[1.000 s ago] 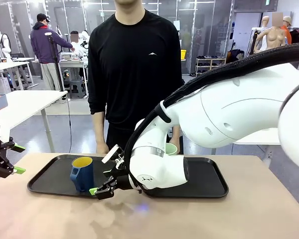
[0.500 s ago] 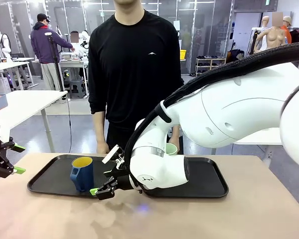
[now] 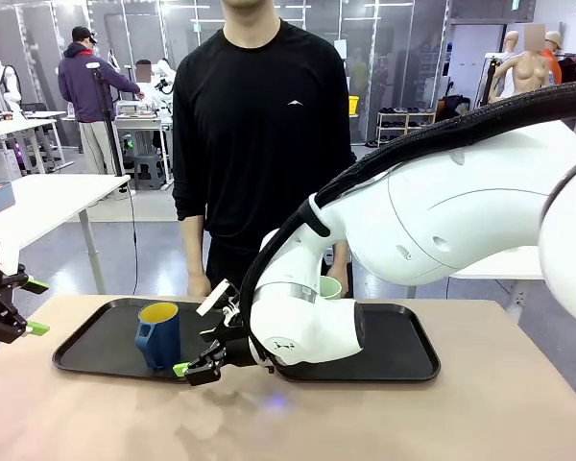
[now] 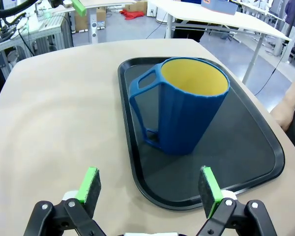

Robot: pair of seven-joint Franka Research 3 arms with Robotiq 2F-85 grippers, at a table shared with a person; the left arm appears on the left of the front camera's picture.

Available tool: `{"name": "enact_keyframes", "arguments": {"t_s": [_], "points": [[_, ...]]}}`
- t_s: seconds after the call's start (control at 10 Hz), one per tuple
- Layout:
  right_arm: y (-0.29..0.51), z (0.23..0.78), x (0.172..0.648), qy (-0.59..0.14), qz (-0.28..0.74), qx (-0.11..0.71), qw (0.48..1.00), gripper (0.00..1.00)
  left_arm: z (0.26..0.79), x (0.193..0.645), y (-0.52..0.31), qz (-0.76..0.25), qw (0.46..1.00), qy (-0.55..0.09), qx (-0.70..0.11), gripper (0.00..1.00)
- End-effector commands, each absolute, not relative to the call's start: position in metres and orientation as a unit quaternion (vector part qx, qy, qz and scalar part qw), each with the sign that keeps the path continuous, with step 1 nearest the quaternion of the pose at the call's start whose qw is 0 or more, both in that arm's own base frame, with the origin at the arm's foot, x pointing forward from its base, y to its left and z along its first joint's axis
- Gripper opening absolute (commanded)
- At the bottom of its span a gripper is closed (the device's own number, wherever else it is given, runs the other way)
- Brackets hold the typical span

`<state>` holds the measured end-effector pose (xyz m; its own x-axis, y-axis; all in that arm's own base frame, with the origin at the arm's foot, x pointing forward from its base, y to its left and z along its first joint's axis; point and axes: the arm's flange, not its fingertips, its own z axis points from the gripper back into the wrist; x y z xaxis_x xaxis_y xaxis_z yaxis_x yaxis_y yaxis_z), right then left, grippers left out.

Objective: Sort and store the cups by type.
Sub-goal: Pick up the Handle plastic cup and place it into the empty Flat Tray.

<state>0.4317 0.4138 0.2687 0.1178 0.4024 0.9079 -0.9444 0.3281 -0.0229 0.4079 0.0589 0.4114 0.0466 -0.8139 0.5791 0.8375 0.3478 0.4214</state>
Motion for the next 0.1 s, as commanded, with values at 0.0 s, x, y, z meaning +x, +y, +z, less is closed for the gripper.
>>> {"name": "enact_keyframes", "arguments": {"t_s": [0.0], "points": [[0.415,0.2685,0.4317,-0.446,0.492,0.306,0.682,1.0,0.4079,0.406,0.0587,-0.574,0.719,-0.391,-0.002,1.0]]}}
